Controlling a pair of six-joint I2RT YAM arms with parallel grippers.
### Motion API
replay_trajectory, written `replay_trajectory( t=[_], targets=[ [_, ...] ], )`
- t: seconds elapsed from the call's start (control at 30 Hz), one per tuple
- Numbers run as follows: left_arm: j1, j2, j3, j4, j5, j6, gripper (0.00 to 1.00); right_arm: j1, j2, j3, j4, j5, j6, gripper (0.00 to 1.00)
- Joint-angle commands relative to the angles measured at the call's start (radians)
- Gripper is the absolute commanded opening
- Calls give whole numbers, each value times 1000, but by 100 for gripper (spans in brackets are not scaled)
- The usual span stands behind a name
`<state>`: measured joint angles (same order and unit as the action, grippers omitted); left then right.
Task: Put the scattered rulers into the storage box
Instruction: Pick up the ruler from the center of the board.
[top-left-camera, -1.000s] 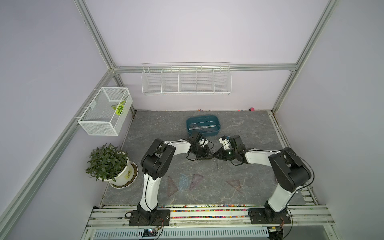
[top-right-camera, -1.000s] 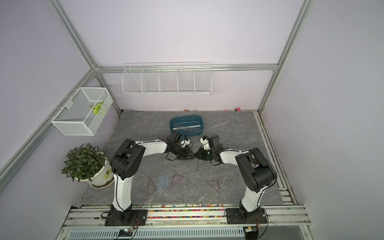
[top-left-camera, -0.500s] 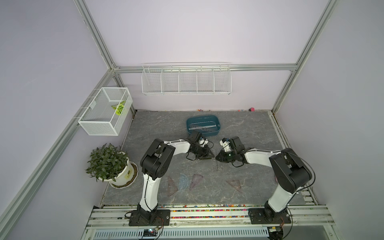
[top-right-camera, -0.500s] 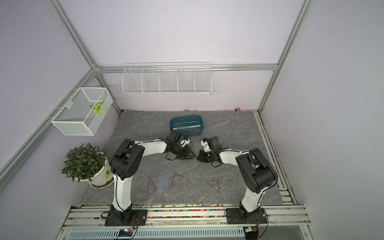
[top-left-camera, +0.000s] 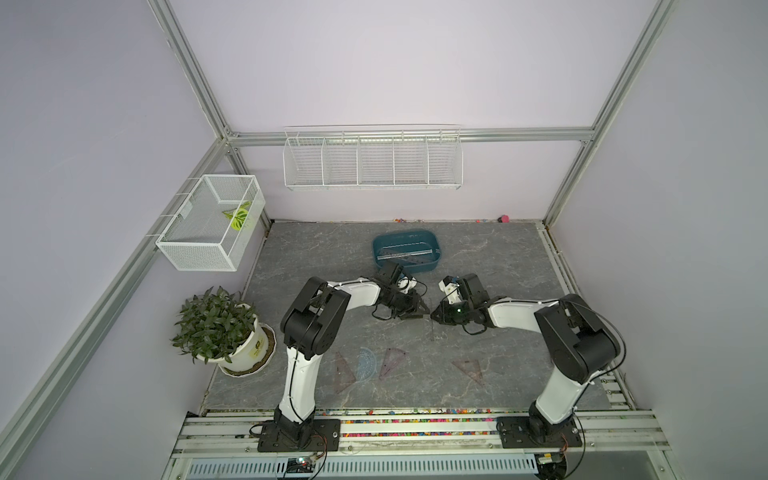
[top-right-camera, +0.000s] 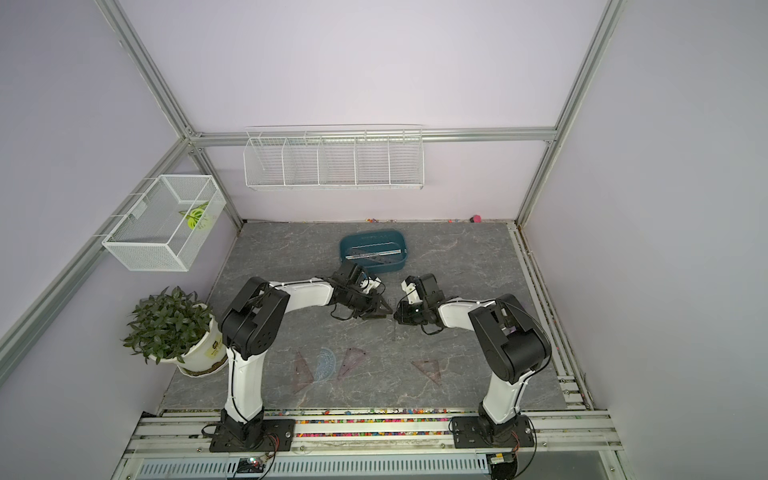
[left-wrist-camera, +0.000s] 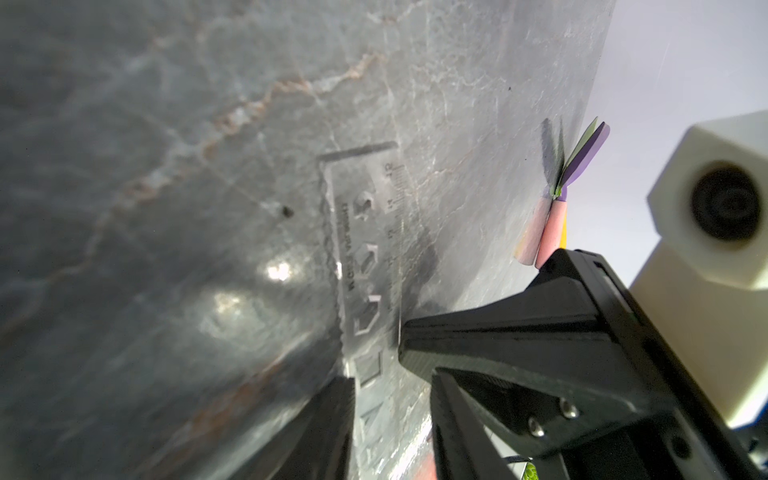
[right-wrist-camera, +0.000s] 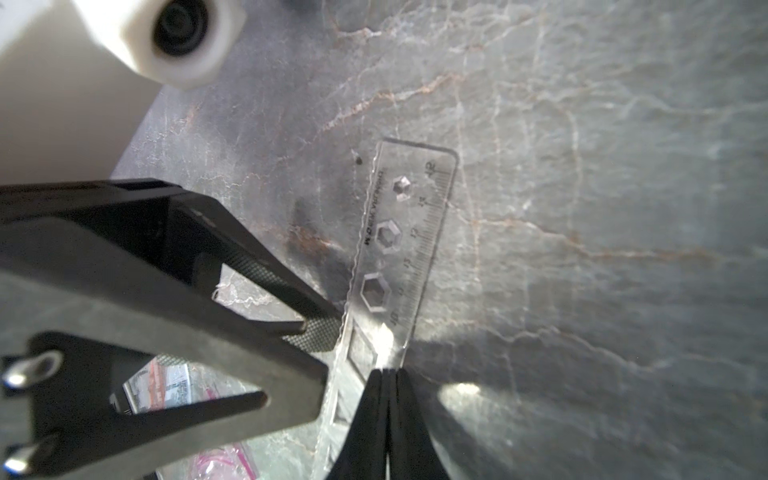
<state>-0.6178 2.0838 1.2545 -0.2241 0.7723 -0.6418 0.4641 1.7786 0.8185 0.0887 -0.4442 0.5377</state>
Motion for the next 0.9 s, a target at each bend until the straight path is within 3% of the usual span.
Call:
replay_trajectory(
  t=[0.0, 0.4, 0.87],
  targets=[
    [2, 87, -18, -75, -82, 5, 37, 7, 62, -32, -14, 27, -5, 10],
    [39, 22, -98, -12, -105, -38, 36, 4, 1, 8, -38, 10, 7, 6],
    [40, 33, -96, -12, -99, -34, 36, 13, -20, 49, -50, -6, 19, 5]
  ],
)
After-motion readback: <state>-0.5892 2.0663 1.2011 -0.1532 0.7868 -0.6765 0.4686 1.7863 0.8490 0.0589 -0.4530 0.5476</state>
